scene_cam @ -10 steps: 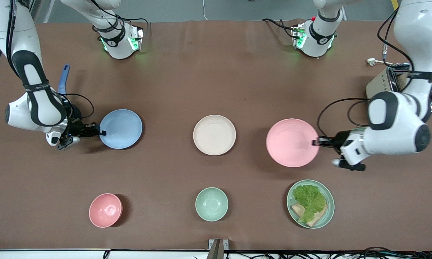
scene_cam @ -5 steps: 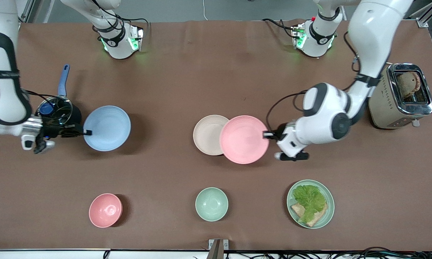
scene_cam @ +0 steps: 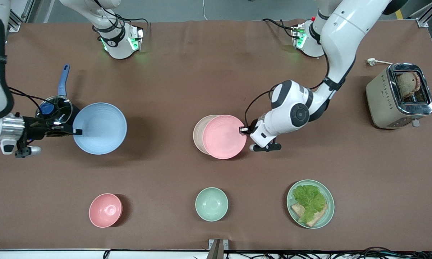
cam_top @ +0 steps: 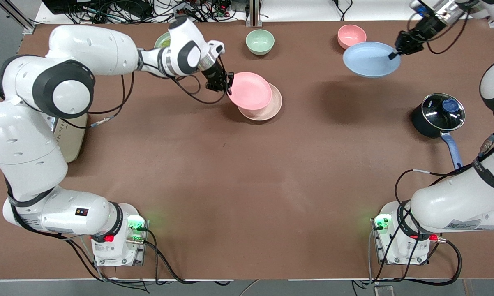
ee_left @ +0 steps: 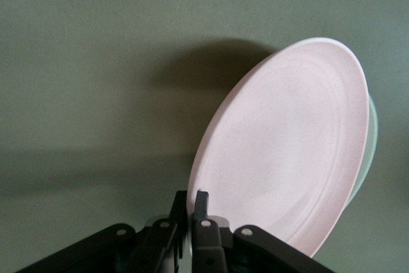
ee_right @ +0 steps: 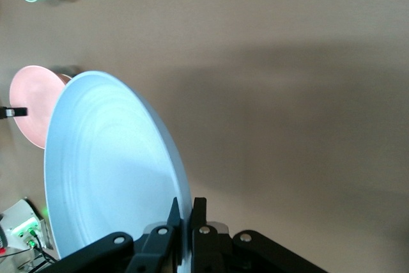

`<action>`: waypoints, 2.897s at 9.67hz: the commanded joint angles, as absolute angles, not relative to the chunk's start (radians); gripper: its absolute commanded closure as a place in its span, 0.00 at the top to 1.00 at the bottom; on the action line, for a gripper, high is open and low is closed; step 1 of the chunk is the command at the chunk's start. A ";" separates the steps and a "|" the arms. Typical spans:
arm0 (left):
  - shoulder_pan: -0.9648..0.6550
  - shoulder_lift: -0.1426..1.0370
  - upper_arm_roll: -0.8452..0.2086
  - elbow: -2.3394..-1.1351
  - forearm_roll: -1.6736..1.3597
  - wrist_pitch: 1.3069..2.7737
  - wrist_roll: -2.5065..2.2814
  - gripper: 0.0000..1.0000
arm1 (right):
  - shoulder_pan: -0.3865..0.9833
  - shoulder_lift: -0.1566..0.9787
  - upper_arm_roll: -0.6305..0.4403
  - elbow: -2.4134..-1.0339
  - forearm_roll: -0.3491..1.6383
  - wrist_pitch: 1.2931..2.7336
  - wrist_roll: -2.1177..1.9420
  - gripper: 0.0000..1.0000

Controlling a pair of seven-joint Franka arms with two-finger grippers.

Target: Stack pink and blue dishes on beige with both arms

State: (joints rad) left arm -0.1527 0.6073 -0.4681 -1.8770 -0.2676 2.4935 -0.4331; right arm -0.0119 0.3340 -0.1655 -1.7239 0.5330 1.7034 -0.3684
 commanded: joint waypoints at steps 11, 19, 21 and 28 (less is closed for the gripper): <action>0.013 0.390 -0.462 -1.728 -0.071 2.067 -0.483 1.00 | 0.031 0.336 0.382 -1.954 0.439 2.323 0.283 0.00; 0.165 0.096 -0.456 -1.457 0.156 1.622 -0.264 1.00 | 0.198 0.482 0.434 -2.049 0.440 2.724 0.368 0.04; 0.049 0.034 -0.279 -1.480 0.126 1.545 -0.120 1.00 | 0.209 0.489 0.434 -2.052 0.448 2.735 0.380 0.07; -0.043 -0.045 -0.115 -1.543 0.049 1.470 -0.083 1.00 | 0.123 0.418 0.423 -2.040 0.431 2.712 0.361 1.00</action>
State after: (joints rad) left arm -0.0357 -0.0357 -0.1245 -1.4970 0.0640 1.4722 -0.1005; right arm 0.1775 0.4899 0.4179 -2.0216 0.4505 2.7397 0.3580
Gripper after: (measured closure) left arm 0.000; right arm 0.040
